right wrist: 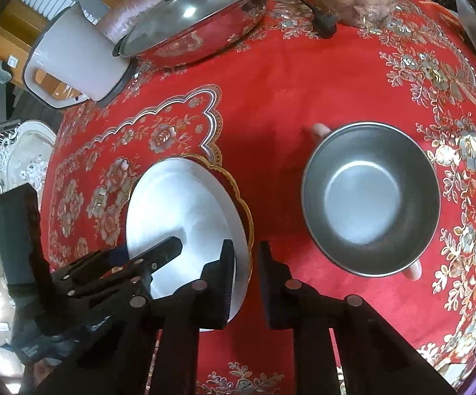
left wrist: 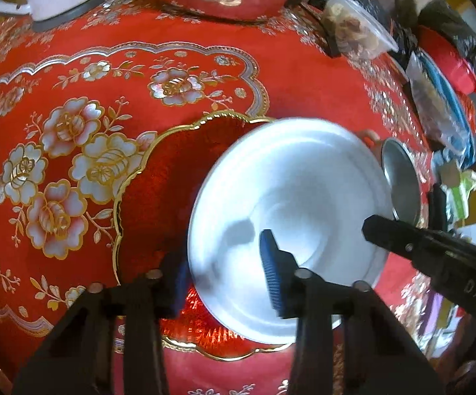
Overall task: Organize plates and bowls
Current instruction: 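Close both tools on the rim of the white bowl and lift it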
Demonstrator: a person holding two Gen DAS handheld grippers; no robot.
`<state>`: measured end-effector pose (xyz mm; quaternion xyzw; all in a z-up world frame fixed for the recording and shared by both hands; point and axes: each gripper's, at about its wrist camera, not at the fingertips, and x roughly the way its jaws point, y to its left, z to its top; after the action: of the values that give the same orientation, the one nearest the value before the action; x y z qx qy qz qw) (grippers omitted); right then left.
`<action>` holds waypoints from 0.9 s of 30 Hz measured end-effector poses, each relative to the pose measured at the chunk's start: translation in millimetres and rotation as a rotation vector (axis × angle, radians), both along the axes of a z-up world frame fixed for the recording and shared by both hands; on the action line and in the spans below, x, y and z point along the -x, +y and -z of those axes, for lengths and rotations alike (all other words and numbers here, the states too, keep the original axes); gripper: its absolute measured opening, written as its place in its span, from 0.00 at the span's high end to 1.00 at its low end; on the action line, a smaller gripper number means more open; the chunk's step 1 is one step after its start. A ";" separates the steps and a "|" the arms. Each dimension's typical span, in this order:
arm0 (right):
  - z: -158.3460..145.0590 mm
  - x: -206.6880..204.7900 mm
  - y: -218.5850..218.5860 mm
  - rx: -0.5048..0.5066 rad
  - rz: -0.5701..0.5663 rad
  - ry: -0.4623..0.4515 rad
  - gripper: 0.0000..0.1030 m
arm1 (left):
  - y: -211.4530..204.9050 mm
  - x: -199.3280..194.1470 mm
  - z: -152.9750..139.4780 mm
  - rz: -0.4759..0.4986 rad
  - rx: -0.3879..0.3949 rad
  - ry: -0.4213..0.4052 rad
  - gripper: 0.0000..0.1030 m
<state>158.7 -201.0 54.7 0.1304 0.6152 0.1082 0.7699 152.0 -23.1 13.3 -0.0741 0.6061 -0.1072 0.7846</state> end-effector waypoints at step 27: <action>-52.8 39.2 34.5 -0.090 -0.097 -0.072 0.89 | 67.5 60.3 -61.6 -0.116 0.045 -0.067 0.86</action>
<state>119.6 -166.6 107.6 0.1311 0.5871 0.1776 0.7788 91.7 44.5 74.9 -0.1234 0.5716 -0.0776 0.8075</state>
